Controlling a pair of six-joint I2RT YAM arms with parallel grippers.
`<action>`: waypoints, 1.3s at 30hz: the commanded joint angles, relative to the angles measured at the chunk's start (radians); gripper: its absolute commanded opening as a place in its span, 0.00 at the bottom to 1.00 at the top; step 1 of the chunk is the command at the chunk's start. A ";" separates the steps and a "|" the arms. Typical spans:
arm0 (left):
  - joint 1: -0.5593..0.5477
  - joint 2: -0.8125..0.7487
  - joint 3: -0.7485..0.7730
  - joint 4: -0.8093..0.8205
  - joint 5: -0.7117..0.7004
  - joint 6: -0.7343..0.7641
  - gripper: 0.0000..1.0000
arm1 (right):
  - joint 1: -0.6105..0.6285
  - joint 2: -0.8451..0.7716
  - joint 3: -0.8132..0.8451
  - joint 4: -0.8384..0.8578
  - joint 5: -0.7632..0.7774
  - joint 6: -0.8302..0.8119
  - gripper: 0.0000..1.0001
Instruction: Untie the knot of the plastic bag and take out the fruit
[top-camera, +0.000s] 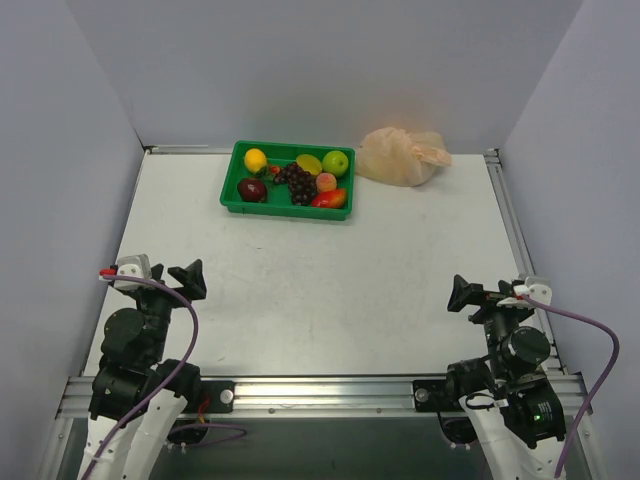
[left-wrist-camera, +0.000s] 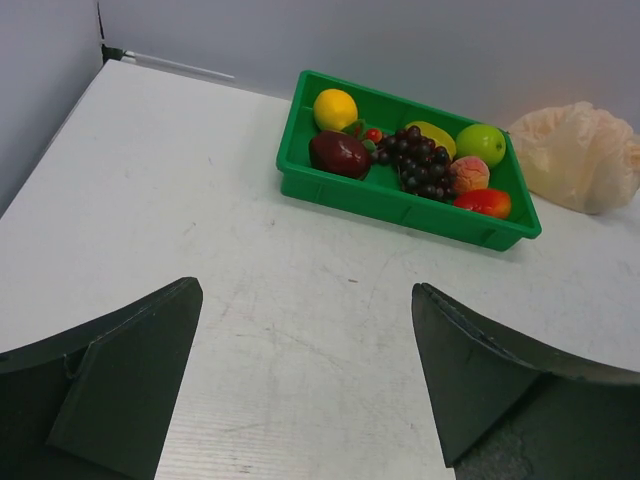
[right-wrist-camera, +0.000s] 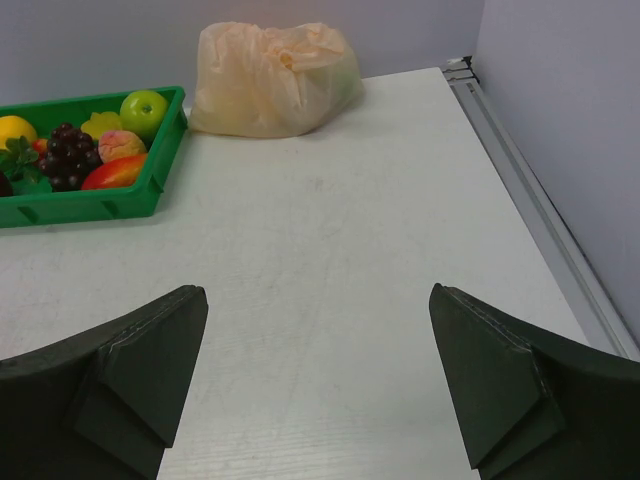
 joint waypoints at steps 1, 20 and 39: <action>-0.012 -0.006 0.002 0.052 -0.018 -0.009 0.97 | -0.008 -0.042 0.025 0.030 -0.009 -0.006 1.00; -0.094 -0.116 0.001 -0.002 -0.146 -0.044 0.97 | -0.008 0.707 0.327 0.010 -0.061 0.230 1.00; -0.166 -0.103 0.007 -0.026 -0.199 -0.043 0.97 | -0.178 1.714 0.661 0.695 -0.131 0.568 0.99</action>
